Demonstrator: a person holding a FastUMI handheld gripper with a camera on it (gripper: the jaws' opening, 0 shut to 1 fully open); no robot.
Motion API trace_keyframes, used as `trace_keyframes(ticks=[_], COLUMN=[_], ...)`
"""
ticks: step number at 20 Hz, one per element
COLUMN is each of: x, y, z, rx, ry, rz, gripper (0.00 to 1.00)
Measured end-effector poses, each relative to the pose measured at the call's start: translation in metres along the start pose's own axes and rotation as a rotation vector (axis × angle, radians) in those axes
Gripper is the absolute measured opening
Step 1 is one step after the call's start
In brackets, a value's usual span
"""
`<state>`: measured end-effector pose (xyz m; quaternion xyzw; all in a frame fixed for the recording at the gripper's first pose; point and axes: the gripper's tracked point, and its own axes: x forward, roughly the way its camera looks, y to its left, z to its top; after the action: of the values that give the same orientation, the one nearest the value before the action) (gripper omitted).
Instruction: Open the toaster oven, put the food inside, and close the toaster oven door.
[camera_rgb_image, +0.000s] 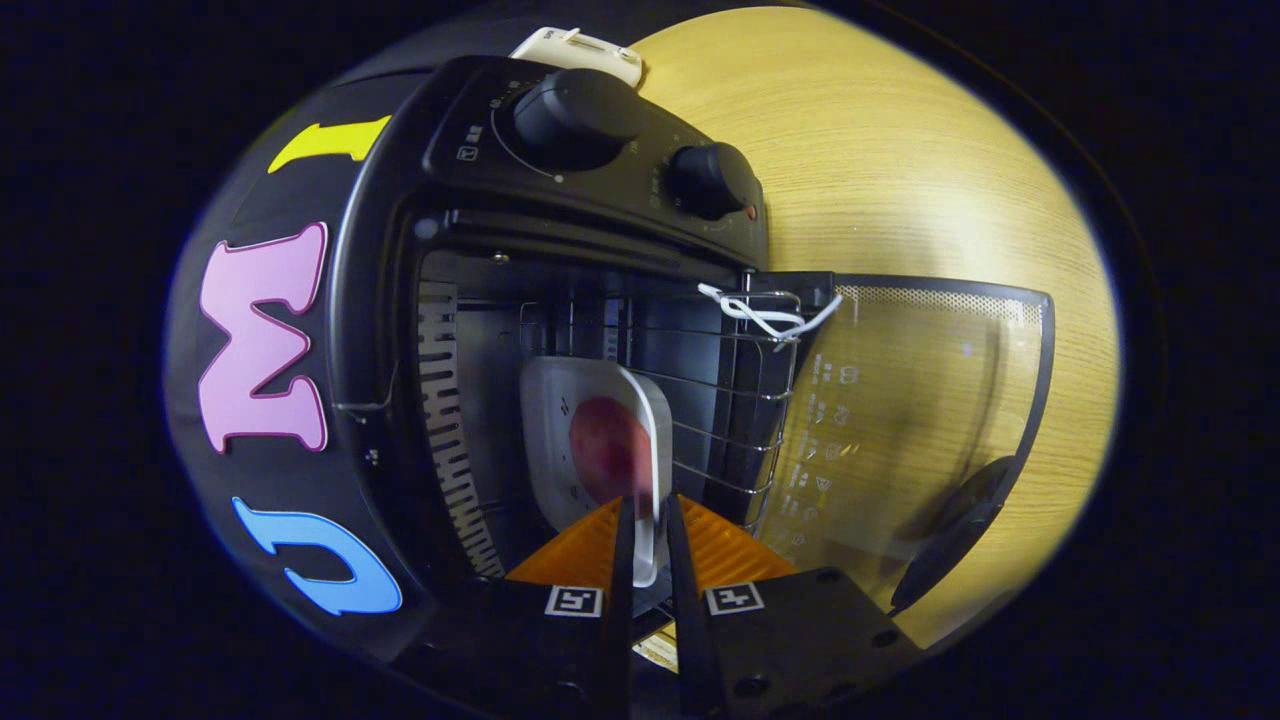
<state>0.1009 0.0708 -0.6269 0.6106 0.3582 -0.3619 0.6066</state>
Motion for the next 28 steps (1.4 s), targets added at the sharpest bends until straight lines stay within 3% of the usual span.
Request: trace_keyframes(ticks=[3,6,9,11,13,17,20,25,28], x=[-0.020,-0.055,-0.095,-0.123,-0.145,-0.152,-0.148,-0.109,-0.085], y=[0.002,0.007,-0.007,-0.016,-0.025,-0.066,-0.109,-0.171,-0.178], z=[0.000,-0.010,-0.018,-0.033,-0.041,-0.022,-0.022,-0.033,-0.019], rx=[-0.053,-0.258,-0.482,-0.619,-0.795,-1.245,-1.442,-1.441,-1.465], ry=[0.015,0.088,0.149,0.227,0.240,0.137,0.181,0.261,0.208], rz=[0.023,0.110,0.143,0.188,0.225,0.134,0.039,-0.120,-0.183], gripper=[0.23,0.23,0.61,0.65,0.98,0.99,0.99,1.00,1.00])
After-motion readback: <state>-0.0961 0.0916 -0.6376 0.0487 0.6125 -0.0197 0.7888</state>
